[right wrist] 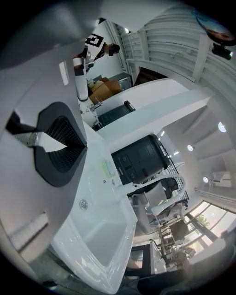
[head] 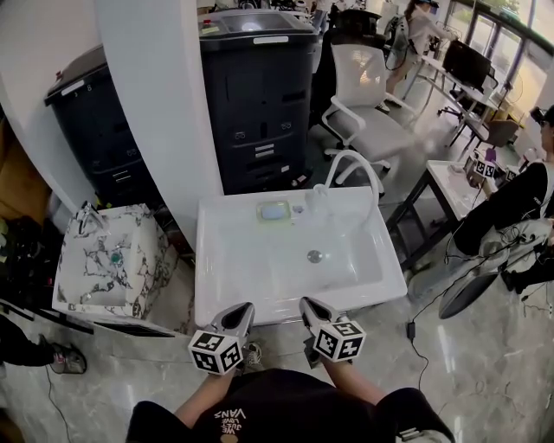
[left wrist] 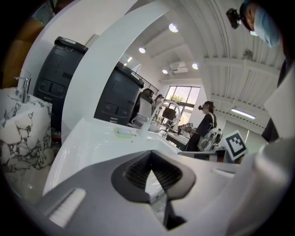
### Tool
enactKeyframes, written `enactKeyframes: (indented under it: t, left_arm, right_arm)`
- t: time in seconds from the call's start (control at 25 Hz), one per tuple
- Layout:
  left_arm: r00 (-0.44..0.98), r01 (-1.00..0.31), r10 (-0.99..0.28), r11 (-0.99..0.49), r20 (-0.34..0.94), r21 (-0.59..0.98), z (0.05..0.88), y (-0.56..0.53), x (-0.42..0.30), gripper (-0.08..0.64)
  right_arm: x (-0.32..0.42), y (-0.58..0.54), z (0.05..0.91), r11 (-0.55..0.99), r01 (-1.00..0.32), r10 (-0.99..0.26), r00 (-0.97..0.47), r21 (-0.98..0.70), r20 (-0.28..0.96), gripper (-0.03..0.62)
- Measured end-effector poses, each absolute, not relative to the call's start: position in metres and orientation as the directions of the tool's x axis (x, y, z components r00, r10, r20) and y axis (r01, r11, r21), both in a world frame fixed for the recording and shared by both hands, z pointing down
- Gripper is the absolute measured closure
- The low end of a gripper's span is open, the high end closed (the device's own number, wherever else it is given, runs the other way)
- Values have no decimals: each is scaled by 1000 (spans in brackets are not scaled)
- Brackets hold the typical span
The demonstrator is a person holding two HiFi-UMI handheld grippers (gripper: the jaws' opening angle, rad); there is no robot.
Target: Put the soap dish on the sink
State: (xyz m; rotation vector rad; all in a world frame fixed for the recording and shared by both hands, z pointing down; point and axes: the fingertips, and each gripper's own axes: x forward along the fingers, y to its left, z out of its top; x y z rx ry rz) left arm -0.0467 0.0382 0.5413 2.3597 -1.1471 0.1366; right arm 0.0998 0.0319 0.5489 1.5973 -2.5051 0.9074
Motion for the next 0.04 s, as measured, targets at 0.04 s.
enactKeyframes:
  t: [0.04]
  left_arm:
    - [642,-756,-708,-517,296,402,539,37,-45,508]
  right_arm:
    - [100,31,549,299,-839,-819,-470,-455,328,591]
